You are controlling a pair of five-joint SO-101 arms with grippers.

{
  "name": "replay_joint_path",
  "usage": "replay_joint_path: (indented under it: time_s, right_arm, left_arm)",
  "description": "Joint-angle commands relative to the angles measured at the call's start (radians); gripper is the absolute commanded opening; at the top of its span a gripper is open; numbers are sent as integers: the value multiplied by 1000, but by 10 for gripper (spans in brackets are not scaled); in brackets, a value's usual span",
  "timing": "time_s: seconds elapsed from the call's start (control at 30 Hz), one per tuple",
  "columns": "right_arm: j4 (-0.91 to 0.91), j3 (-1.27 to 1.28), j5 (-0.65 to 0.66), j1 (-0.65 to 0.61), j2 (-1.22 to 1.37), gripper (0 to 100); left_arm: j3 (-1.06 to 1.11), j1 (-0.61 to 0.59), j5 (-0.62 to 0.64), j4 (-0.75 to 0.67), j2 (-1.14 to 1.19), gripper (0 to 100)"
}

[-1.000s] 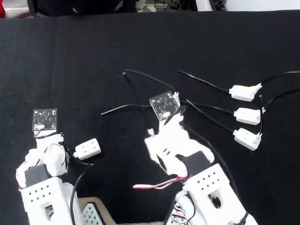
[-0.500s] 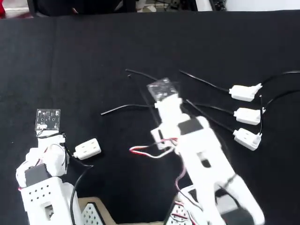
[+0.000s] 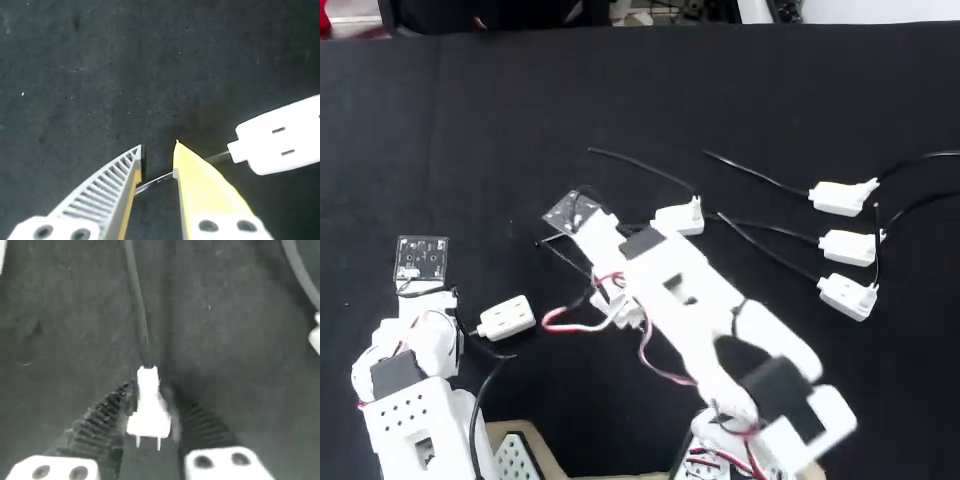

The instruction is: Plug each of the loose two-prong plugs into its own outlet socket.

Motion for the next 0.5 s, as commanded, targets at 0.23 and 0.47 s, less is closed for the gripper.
replay_joint_path:
  time_s: [0.23, 0.47]
  right_arm:
    - [221, -211, 80, -5, 30, 328]
    - [311, -177, 169, 18, -39, 211]
  left_arm:
    - [7, -13, -23, -9, -2, 116]
    - [10, -15, -25, -6, -2, 116]
